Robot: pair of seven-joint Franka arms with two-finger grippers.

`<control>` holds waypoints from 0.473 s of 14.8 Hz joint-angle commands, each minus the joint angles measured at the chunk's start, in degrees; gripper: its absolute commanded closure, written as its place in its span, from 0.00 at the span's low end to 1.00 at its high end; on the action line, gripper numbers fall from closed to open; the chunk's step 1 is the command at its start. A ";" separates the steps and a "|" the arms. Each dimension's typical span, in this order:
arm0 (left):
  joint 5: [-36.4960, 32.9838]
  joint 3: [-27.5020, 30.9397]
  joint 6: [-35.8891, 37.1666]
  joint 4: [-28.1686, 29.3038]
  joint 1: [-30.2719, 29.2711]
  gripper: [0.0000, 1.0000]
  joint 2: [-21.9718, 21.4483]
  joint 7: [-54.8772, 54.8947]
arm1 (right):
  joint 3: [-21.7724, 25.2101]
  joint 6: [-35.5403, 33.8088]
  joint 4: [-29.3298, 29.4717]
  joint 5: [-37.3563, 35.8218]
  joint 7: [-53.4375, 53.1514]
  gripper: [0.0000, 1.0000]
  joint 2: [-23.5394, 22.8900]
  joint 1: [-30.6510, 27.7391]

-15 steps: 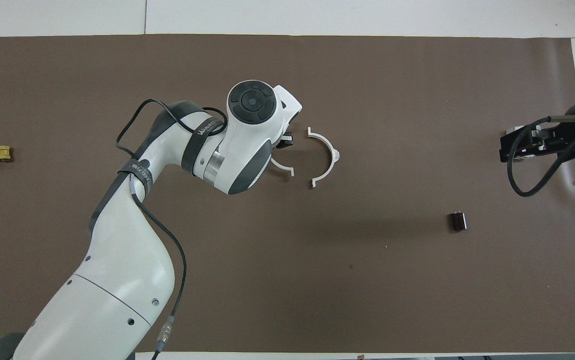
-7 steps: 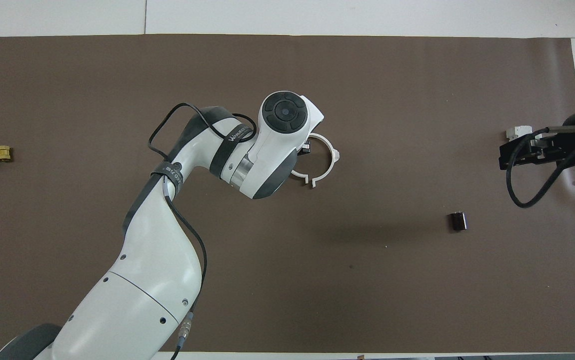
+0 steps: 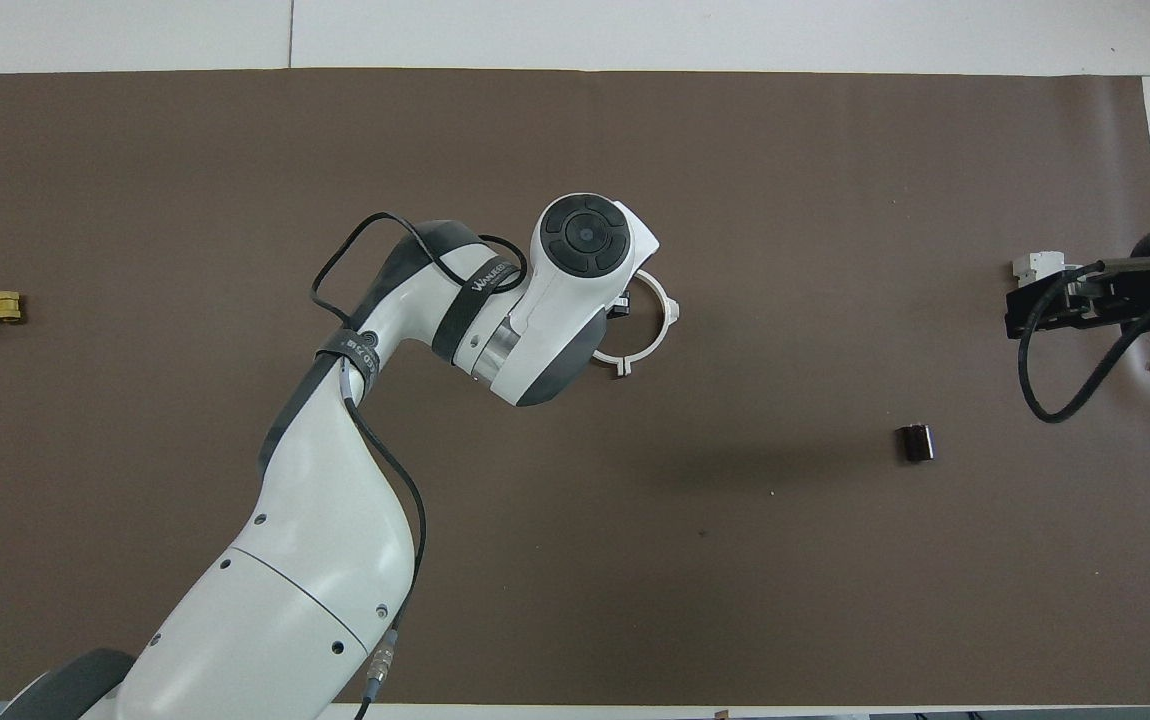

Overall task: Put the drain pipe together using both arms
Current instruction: 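Press the left gripper's clamp half onto the other half to close the ring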

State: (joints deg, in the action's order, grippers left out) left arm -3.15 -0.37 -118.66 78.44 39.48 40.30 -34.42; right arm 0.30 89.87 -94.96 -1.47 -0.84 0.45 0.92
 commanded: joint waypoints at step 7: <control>0.34 1.43 -1.31 1.10 1.04 1.00 -0.39 -0.56 | -0.13 2.86 -0.92 -0.28 2.60 0.00 0.25 -1.54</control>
State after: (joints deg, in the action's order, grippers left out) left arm -3.15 -0.36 -118.74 78.46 39.49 40.30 -34.42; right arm 0.53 91.43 -94.99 -1.48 0.20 0.26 0.01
